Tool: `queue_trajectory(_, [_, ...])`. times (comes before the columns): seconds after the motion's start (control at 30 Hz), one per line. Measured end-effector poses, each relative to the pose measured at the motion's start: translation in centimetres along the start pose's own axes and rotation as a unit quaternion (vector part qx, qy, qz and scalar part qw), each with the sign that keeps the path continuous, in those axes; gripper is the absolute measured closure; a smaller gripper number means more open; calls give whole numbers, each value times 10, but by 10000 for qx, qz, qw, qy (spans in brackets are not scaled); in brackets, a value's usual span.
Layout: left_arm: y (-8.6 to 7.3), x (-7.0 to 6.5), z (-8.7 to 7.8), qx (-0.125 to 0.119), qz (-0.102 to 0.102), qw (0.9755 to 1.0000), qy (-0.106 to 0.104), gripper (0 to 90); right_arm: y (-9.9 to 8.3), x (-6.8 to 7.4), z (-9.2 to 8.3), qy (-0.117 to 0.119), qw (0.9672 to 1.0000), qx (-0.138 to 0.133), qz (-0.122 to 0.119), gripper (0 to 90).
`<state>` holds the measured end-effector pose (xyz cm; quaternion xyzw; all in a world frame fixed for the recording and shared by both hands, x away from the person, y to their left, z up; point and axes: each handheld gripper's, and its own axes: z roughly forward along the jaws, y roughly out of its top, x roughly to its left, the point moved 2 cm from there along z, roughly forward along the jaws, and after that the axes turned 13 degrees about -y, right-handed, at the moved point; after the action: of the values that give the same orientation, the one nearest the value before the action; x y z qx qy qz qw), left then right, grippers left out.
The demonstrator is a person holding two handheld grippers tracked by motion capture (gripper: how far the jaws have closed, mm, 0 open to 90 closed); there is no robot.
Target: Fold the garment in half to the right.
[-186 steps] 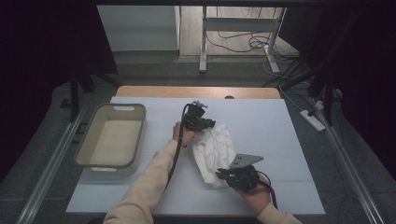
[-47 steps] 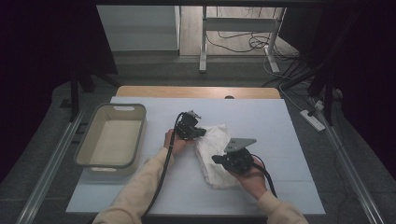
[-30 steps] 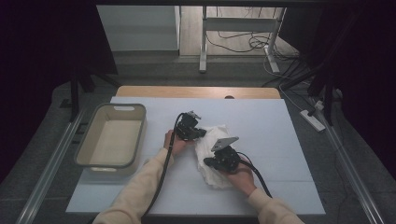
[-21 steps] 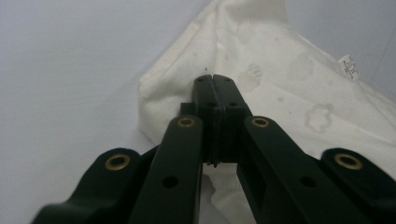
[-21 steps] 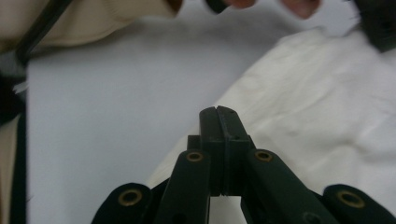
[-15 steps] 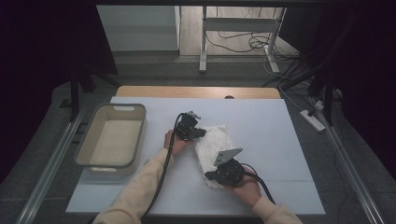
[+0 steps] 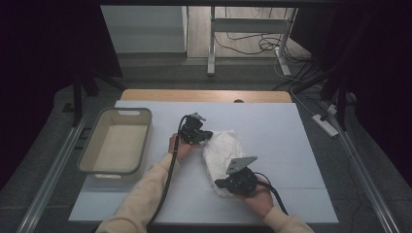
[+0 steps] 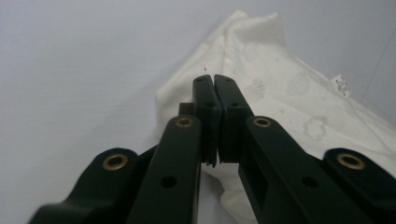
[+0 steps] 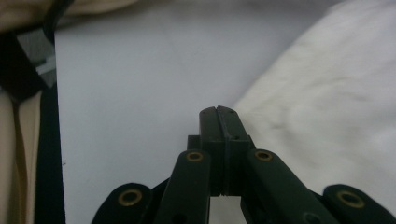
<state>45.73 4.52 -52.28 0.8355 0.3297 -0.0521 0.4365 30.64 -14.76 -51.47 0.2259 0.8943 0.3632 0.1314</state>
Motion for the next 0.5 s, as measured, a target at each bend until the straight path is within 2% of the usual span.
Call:
queue_trajectory(0.1, [0, 3, -5, -37, -19, 10000, 85, 868, -3, -6, -8, -83, 9999, -38, 63, 897])
queue_trajectory(0.13, [-1, 4, -4, -21, -43, 10000, 80, 868, -10, -10, -12, -166, 9998, 56, 108, 897])
queue_trajectory(0.33, [-5, 12, 0, 48, -211, 9998, 52, 869, -24, -13, -10, -219, 9991, 344, 68, 897])
queue_trajectory(0.5, [-6, 13, 2, 83, -221, 9997, 48, 870, -24, -13, -7, -265, 9989, 377, 12, 897])
